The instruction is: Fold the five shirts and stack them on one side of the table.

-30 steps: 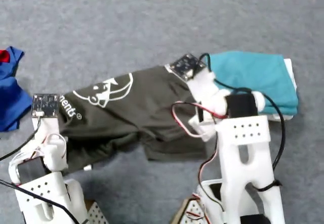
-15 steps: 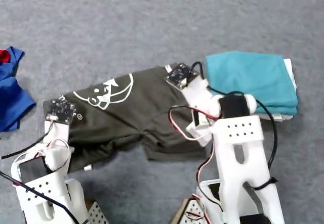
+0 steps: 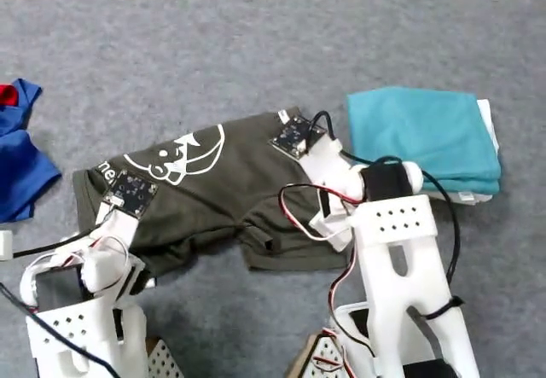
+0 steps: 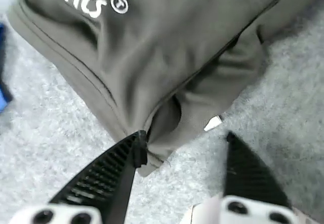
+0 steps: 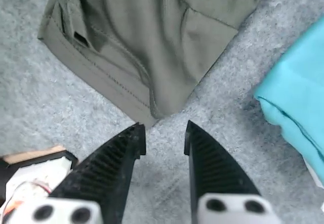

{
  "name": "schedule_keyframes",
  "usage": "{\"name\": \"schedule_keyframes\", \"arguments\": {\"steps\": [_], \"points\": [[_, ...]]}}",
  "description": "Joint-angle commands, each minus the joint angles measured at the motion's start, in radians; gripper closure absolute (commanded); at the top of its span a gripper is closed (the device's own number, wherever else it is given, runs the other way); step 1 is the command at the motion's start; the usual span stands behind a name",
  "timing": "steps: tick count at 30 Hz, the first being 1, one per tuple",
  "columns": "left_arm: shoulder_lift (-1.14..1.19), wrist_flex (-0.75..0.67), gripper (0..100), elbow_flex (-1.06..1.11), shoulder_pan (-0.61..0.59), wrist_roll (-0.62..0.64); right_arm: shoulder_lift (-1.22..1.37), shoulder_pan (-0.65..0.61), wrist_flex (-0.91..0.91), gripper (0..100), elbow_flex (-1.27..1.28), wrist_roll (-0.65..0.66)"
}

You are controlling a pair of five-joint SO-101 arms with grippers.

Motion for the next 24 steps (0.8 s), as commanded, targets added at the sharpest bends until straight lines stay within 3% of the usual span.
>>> {"name": "schedule_keyframes", "arguments": {"steps": [1,4,8,11,17,24], "points": [[0.001,0.048,77,-0.123,0.008,-0.012,-0.03,0.01,0.06,85.0,-0.117,0.014],[0.001,0.043,82,-0.215,-0.044,0.023,-0.028,0.005,0.094,85.2,-0.219,0.018],[0.025,0.005,99,-0.347,-0.083,0.13,-0.001,0.005,0.052,90.9,-0.321,0.011],[0.133,-0.083,97,-0.37,-0.083,0.216,0.111,0.004,-0.002,99.4,-0.371,0.009],[0.544,-0.405,98,-0.4,-0.11,0.468,0.458,-0.013,-0.048,97.2,-0.636,-0.084],[0.905,-0.58,98,-0.503,-0.121,0.585,0.888,-0.117,-0.038,97.2,-1.007,-0.169]]}}
